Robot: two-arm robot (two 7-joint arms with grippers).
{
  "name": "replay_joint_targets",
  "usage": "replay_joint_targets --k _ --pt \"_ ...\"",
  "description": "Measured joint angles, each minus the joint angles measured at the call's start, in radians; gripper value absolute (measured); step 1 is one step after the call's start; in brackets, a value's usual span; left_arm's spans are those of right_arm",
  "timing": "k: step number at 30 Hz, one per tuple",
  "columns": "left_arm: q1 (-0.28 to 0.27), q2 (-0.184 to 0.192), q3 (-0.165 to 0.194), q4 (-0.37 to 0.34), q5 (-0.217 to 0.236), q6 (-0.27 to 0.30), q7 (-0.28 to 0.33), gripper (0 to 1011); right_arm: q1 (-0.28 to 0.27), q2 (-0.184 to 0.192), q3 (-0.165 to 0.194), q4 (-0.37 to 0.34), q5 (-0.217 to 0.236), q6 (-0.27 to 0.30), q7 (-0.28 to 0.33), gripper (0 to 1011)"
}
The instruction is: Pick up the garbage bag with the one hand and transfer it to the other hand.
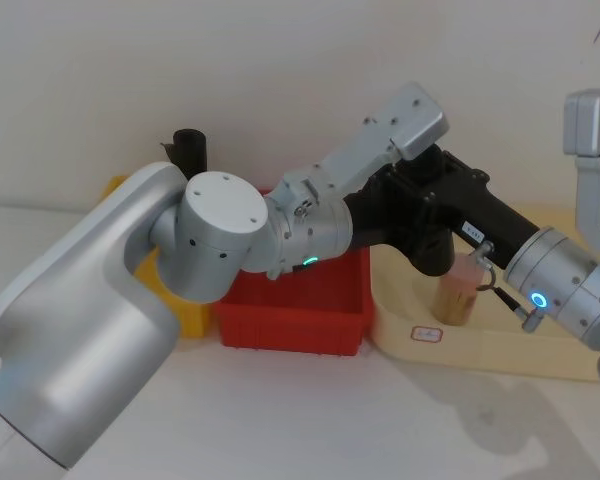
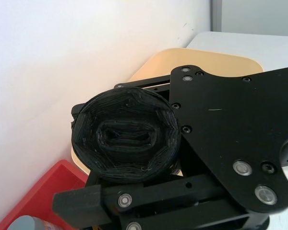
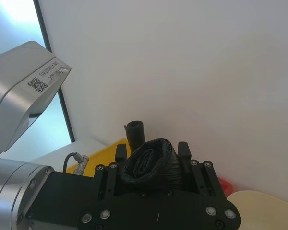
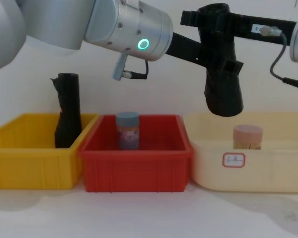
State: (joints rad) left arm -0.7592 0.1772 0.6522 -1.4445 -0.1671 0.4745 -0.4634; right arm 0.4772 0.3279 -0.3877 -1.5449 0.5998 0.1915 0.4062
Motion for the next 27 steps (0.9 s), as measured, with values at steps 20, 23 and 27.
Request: replay_joint_targets --k 20,23,27 --pt "0.0 0.0 0.0 0.0 0.0 0.0 0.0 486 0.0 0.0 -0.001 0.0 0.0 0.0 0.001 633" --pt "0.0 0.0 0.0 0.0 0.0 0.0 0.0 486 0.0 0.0 -0.001 0.0 0.0 0.0 0.001 633" --pt "0.0 0.0 0.0 0.0 0.0 0.0 0.0 486 0.0 0.0 -0.001 0.0 0.0 0.0 0.001 633"
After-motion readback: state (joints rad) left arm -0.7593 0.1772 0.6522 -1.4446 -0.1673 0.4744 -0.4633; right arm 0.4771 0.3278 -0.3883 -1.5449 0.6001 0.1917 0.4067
